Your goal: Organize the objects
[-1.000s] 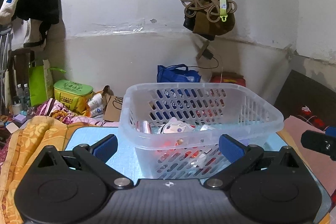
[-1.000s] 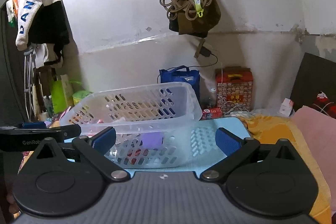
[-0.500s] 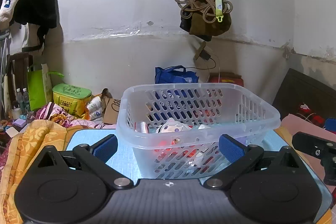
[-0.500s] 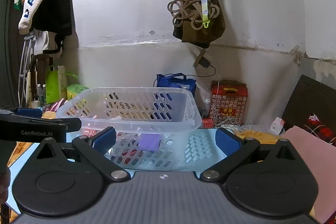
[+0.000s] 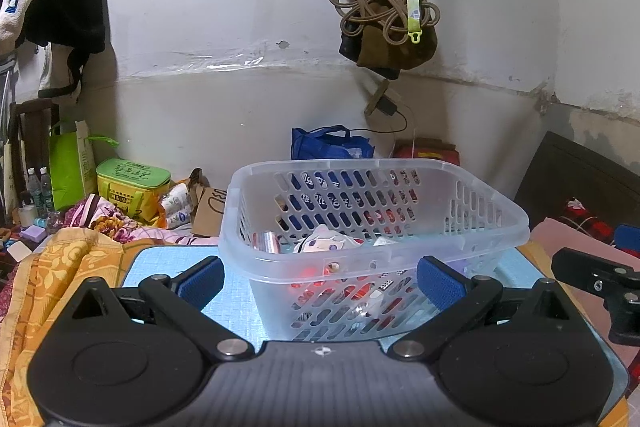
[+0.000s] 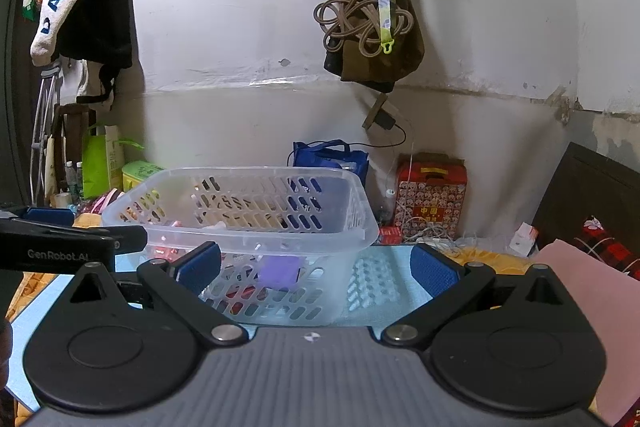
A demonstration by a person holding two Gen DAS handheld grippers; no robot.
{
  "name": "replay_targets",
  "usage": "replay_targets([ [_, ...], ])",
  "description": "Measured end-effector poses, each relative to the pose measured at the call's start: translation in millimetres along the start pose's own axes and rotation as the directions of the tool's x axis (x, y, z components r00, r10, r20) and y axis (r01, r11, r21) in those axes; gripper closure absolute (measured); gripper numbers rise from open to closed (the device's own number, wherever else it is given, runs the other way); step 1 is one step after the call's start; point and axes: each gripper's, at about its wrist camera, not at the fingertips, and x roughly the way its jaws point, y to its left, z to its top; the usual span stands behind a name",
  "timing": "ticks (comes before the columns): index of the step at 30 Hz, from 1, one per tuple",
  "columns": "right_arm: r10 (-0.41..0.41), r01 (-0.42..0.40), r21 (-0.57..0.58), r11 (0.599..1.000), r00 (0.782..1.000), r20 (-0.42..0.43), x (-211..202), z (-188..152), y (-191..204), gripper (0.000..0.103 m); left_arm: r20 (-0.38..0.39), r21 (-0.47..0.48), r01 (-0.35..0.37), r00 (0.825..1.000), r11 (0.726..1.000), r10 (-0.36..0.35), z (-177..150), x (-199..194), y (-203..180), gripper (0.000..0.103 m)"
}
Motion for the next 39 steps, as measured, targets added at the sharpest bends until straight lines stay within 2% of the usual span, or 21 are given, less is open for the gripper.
replay_targets([
  [11, 0.000, 0.000, -0.001, 1.000, 1.000, -0.001, 0.3, -0.7, -0.5, 0.000, -0.007, 0.000, 0.015, 1.000, 1.000, -0.015, -0.2, 0.4, -1.1, 0.000],
  [39, -0.012, 0.012, -0.011, 1.000, 1.000, -0.003, 2.4, -2.6, -1.9, 0.000, 0.006, 0.032, -0.002, 1.000, 0.999, 0.001, -1.6, -2.5, -3.0, 0.000],
])
